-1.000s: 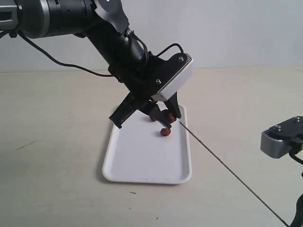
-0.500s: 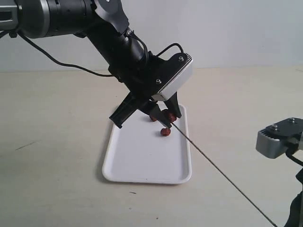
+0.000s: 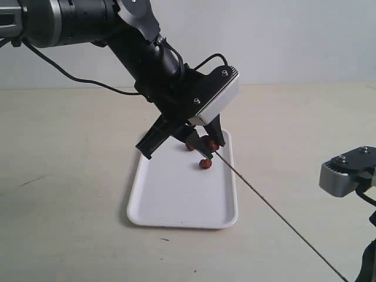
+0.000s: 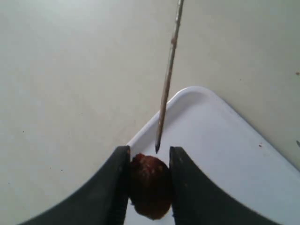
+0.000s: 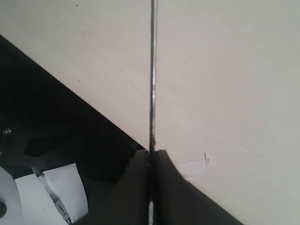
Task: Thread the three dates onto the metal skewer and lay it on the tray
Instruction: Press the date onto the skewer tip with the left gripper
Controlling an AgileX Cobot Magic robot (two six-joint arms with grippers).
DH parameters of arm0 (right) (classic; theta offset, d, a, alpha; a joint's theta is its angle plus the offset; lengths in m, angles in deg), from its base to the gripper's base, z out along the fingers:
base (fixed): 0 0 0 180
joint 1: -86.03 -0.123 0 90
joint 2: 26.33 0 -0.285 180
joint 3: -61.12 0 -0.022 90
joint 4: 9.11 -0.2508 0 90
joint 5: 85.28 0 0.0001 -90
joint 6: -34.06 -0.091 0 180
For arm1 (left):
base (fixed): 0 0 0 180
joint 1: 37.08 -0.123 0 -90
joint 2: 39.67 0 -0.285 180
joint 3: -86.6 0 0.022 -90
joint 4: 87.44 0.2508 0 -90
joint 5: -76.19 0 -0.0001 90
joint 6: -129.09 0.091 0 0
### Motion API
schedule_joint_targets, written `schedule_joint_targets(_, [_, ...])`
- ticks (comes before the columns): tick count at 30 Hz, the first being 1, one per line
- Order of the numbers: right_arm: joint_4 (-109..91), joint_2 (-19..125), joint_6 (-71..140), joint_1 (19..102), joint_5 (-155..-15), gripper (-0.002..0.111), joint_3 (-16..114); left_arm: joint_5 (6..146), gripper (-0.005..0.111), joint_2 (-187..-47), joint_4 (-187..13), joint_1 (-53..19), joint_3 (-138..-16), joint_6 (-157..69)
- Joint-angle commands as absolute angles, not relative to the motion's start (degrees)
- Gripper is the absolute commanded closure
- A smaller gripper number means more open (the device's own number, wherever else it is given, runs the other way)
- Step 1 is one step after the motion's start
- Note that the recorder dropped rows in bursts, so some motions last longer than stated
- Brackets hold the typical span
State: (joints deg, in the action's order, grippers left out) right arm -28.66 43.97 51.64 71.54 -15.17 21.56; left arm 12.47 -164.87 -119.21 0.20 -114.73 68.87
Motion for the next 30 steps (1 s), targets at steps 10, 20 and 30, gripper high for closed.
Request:
schedule_joint_targets(10, [-28.62,43.57,51.16,71.69,-15.32,0.108,21.44,12.62,0.077,-164.22,-119.55,0.01,-114.76,68.63])
schedule_joint_targets(20, [-28.61,43.57,51.30,71.69,-15.32,0.108,21.44,12.62,0.077,-164.22,-119.55,0.01,-114.76,68.63])
schedule_joint_targets(30, [-29.57,47.04,52.03,71.69,-15.32,0.108,21.56,12.62,0.077,-164.22,-119.55,0.01,-114.76,68.63])
